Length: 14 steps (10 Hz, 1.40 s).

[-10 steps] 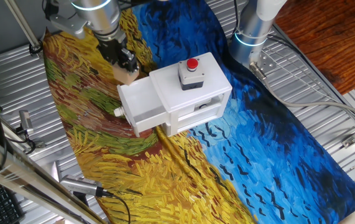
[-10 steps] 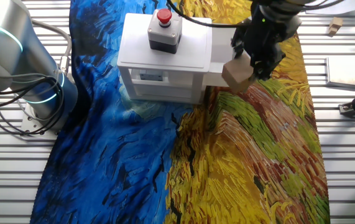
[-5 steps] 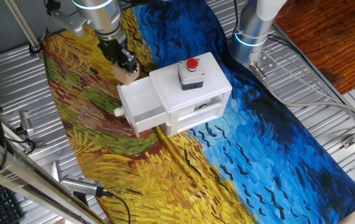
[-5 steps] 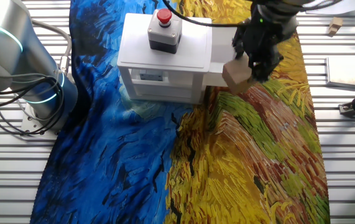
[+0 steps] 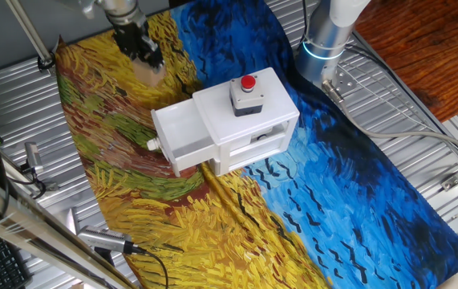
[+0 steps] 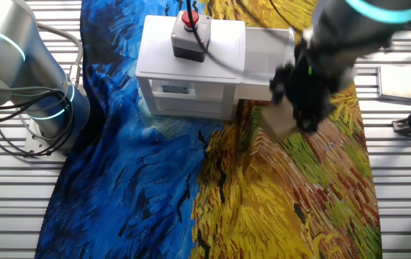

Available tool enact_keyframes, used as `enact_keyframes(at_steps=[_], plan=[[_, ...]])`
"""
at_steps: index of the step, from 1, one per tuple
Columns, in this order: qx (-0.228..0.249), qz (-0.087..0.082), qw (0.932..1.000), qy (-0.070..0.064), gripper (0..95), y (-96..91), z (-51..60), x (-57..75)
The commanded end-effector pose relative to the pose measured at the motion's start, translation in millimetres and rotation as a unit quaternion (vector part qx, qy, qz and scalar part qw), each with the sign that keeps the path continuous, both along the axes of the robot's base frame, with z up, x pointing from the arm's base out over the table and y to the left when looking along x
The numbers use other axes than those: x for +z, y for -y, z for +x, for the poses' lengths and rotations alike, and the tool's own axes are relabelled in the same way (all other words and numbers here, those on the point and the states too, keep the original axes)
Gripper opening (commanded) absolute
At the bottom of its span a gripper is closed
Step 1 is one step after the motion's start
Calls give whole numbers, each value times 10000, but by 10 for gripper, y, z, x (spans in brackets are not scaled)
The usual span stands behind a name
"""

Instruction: Take something out of a drawer

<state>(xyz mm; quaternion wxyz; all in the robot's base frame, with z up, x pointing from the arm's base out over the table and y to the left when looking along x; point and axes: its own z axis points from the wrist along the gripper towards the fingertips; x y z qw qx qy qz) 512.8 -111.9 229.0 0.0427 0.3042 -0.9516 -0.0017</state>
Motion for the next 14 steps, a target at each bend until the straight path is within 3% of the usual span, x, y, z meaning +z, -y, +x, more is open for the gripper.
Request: enact_keyframes(at_steps=[1, 8, 13, 14], plan=[[-2, 24, 10000, 9, 0, 89, -11, -29], [-414, -74, 9990, 127, 0, 89, -11, -29], [-298, 17, 9992, 259, 0, 335, 75, -399], [-280, 20, 9990, 345, 0, 348, 88, -563]])
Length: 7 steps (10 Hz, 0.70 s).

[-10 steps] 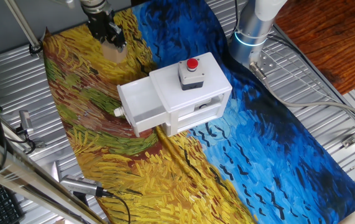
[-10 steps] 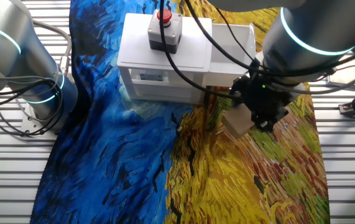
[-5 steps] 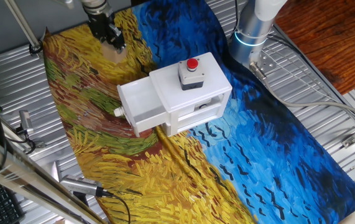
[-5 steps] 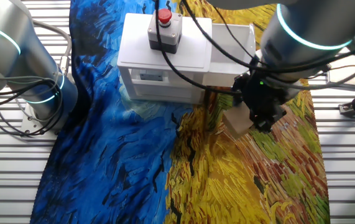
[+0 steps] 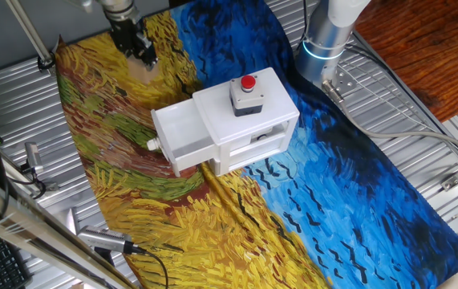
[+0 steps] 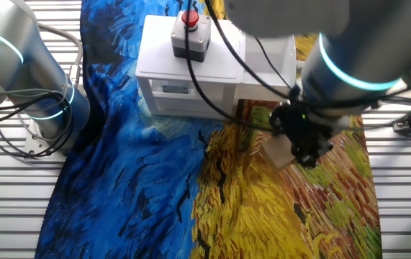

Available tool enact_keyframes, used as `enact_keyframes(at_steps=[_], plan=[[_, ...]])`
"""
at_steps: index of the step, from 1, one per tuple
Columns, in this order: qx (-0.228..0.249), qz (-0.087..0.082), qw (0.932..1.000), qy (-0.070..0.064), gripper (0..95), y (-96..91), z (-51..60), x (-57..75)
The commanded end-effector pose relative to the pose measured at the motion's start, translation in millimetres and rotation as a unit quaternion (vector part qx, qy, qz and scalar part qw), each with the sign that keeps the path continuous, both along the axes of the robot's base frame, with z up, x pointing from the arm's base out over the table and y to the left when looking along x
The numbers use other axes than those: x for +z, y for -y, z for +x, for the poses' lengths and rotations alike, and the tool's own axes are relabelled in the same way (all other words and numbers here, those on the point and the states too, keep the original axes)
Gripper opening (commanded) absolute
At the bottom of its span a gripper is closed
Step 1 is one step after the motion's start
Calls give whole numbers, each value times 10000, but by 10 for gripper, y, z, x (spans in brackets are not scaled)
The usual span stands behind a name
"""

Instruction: Take something out of a drawer

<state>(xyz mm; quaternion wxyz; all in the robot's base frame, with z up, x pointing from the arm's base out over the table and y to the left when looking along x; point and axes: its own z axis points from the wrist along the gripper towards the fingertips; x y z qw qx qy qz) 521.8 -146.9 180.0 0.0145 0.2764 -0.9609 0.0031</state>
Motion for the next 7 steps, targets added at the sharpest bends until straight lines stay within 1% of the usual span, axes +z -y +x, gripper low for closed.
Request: enact_keyframes(at_steps=[1, 2, 3, 4, 7], plan=[[15, -20, 9999, 113, 0, 2, 3, -190], [17, -12, 9999, 139, 0, 3, 2, -252], [8, -9, 9998, 188, 0, 0, -3, -361], [20, -11, 9998, 195, 0, -3, -7, -420], [79, -25, 9998, 178, 0, -3, -7, -420]])
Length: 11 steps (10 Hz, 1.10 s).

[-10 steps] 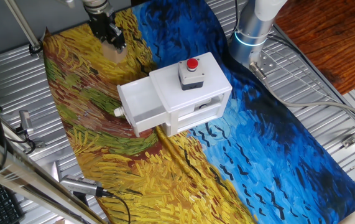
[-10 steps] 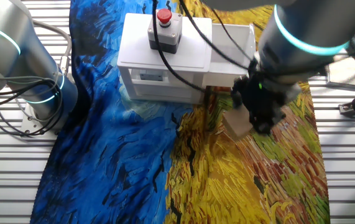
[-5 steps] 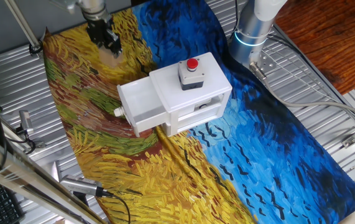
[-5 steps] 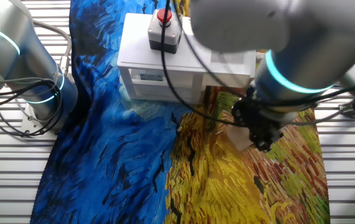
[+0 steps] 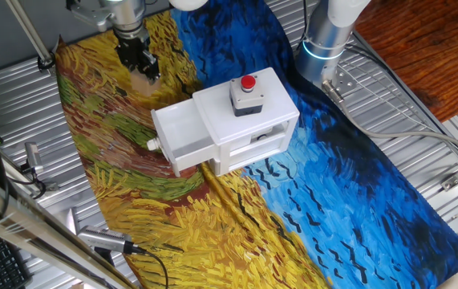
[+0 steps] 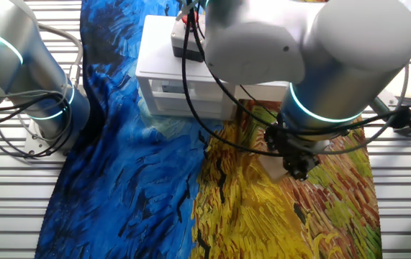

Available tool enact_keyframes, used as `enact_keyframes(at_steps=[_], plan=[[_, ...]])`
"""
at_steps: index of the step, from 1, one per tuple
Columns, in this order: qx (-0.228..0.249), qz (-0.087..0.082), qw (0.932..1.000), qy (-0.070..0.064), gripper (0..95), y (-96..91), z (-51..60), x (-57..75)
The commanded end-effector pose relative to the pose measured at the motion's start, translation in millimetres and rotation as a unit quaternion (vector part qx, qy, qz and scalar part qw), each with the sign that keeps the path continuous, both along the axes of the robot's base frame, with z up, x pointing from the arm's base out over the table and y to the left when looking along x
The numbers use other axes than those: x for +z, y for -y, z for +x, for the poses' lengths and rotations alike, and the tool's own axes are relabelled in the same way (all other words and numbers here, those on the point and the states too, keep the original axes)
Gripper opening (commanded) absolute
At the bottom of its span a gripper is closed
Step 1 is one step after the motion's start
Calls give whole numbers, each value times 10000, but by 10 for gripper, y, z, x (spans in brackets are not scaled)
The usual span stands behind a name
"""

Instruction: Take something out of a drawer

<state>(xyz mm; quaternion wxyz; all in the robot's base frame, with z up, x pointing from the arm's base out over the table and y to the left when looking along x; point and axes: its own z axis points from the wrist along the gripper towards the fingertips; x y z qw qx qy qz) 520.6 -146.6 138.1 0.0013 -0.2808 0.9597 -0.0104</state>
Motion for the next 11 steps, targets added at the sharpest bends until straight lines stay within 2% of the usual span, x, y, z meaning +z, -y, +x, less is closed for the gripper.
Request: enact_keyframes(at_steps=[1, 3, 4, 5, 7, 8, 11], plan=[[61, 6, 10000, 1, 0, 1, 4, 0], [13, -50, 10000, -51, 0, 1, 4, 0], [-67, -156, 9998, -54, 0, 1, 4, 0], [-1, -121, 9999, -117, 0, 9, 3, -23], [55, -105, 9998, -175, 0, 47, 35, -200], [36, -24, 9998, -204, 0, 67, 53, -332], [218, 23, 9987, -464, 0, 84, 59, -544]])
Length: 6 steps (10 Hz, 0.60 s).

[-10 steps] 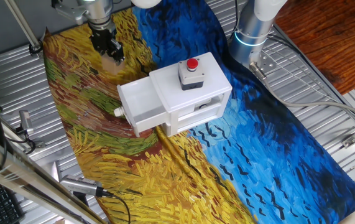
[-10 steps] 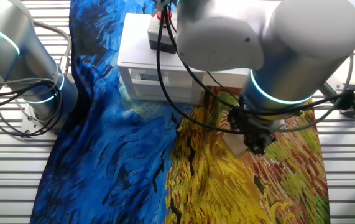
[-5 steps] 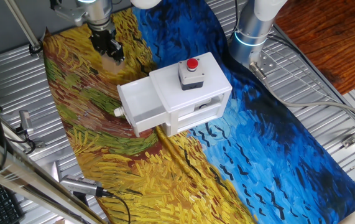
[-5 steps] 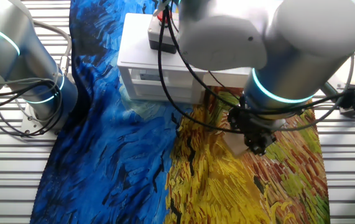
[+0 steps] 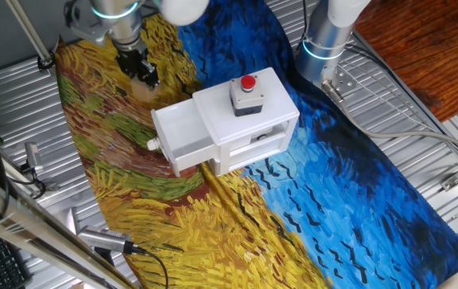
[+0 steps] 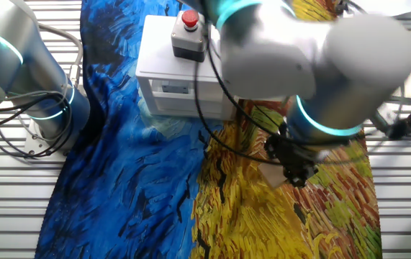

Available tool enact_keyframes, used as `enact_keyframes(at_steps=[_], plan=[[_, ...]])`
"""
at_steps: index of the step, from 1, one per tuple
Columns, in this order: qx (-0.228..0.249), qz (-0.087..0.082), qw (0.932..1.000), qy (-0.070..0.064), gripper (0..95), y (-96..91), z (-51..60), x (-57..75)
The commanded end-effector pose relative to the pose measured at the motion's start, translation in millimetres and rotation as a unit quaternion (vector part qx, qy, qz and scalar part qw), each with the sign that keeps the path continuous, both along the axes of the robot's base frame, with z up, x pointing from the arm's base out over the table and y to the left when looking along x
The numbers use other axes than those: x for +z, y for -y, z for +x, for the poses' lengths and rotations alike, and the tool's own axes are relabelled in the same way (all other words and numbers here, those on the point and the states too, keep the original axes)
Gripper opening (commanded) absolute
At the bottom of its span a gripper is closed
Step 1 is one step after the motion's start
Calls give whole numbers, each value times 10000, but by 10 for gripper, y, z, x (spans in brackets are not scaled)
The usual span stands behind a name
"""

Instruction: Take something out of a drawer

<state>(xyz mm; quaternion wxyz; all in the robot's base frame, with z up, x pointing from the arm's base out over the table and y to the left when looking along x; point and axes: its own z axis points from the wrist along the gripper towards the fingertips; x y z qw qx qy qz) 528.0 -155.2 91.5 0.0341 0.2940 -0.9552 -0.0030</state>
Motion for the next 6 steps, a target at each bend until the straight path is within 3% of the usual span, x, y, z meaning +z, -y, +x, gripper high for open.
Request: enact_keyframes(at_steps=[1, 6], plan=[[213, -34, 9996, -172, 0, -1, -17, -131], [261, -27, 9995, -197, 0, 1, -37, -288]])
